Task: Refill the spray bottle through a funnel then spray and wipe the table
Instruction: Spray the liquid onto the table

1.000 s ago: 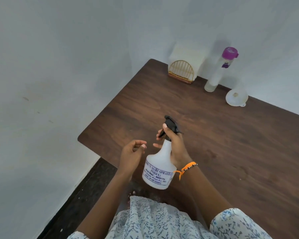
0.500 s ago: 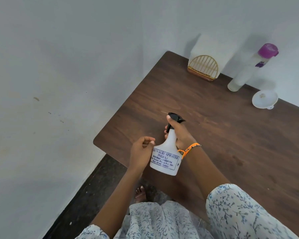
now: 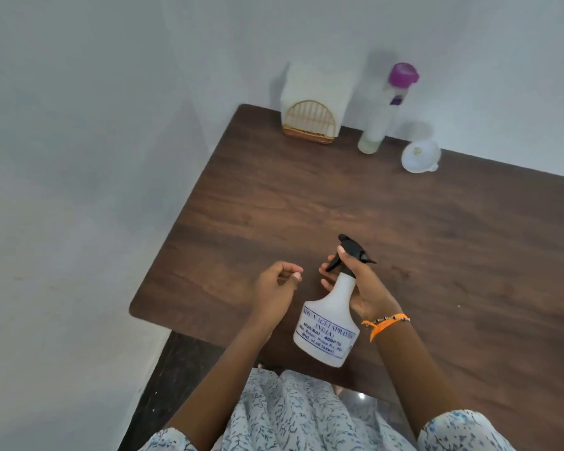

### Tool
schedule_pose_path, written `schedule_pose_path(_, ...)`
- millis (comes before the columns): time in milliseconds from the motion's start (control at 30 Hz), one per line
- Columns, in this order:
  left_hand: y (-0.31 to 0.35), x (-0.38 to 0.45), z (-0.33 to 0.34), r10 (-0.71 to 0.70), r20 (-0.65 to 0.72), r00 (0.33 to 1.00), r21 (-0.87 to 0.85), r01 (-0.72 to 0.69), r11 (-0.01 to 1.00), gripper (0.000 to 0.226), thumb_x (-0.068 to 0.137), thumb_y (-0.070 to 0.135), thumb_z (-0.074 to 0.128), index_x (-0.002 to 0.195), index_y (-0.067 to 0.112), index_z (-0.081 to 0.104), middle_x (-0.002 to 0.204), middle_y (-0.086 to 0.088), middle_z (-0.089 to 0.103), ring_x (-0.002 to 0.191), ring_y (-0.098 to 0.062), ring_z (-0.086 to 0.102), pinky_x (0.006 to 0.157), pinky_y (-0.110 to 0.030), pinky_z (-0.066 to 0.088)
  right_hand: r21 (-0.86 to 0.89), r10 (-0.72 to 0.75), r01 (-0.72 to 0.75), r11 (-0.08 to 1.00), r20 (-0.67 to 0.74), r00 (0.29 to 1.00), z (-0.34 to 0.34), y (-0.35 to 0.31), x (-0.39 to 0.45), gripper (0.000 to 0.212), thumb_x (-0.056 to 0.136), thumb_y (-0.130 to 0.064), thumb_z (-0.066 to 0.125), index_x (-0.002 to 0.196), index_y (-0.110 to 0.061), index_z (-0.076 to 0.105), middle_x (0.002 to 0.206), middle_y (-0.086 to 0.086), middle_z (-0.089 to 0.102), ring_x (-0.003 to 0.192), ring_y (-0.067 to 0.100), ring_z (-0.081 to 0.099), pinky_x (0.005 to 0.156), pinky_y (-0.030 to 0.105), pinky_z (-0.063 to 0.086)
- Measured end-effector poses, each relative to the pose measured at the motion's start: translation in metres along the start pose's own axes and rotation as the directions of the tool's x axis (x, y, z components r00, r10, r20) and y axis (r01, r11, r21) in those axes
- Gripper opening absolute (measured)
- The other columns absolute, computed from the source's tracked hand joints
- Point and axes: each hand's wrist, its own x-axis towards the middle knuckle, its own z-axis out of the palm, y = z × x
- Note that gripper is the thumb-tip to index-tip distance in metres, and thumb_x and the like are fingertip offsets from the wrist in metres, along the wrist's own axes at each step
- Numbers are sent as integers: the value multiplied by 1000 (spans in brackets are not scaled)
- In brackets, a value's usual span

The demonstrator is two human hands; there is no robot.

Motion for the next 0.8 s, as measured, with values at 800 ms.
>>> schedule_pose_path(800, 24, -21, 143, 52, 239, 970, 208, -103, 973, 17, 90, 14, 58, 84, 29, 63, 87, 10, 64, 83, -7, 59, 68, -15, 41, 382, -34, 78, 921, -121, 992, -159, -50, -52, 23, 82, -27, 60, 84, -4, 59, 82, 10, 62, 97, 26, 62, 73, 38, 58)
